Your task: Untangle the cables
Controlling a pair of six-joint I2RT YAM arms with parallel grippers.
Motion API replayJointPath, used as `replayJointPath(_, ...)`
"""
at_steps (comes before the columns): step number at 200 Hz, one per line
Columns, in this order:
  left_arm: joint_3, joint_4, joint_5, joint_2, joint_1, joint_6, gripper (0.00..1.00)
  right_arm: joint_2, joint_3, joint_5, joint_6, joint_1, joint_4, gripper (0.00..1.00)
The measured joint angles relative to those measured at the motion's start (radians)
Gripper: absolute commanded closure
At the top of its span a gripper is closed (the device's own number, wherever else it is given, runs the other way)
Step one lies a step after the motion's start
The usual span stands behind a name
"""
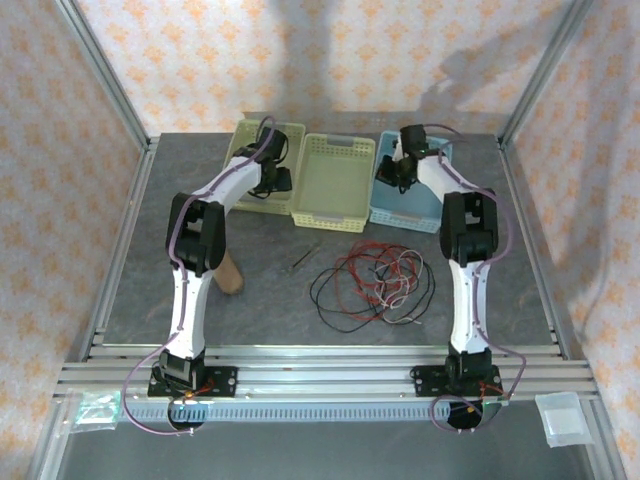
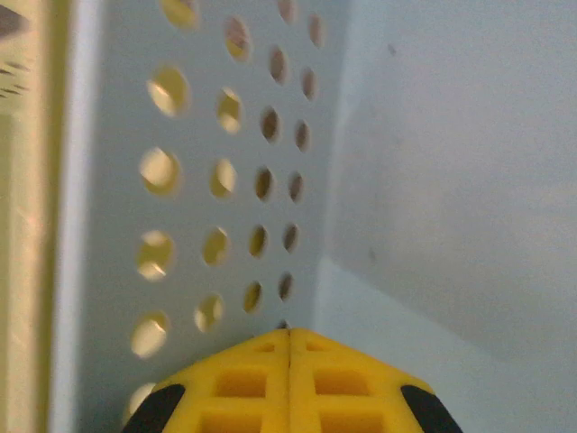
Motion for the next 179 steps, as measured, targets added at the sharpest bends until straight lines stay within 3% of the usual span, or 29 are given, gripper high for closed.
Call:
replayJointPath(55,-0.070,0.004,0.045,-0.021,-0.029,0.005,0.43,0.125,0.214,-0.020,0.000,0.004,-0.031,1.00)
replayJointPath(94,-0.077,0.003,0.026,-0.045,-0.032,0.005,0.39,0.141,0.286,0.050,-0.008,0.008,-0.084,1.00)
replayJointPath(120,-0.032,-0.009,-0.004,-0.050,-0.027,0.003,0.28,0.121,0.291,0.150,-0.018,0.013,-0.104,0.82)
replayJointPath(152,-0.024,-0.006,-0.018,-0.127,-0.021,0.014,0.26,-0.005,0.195,0.258,-0.037,0.013,-0.103,0.82)
replayJointPath(179,-0.142,0.058,-0.037,-0.327,-0.041,0.018,0.27,-0.266,-0.072,0.289,-0.046,0.015,-0.037,0.86)
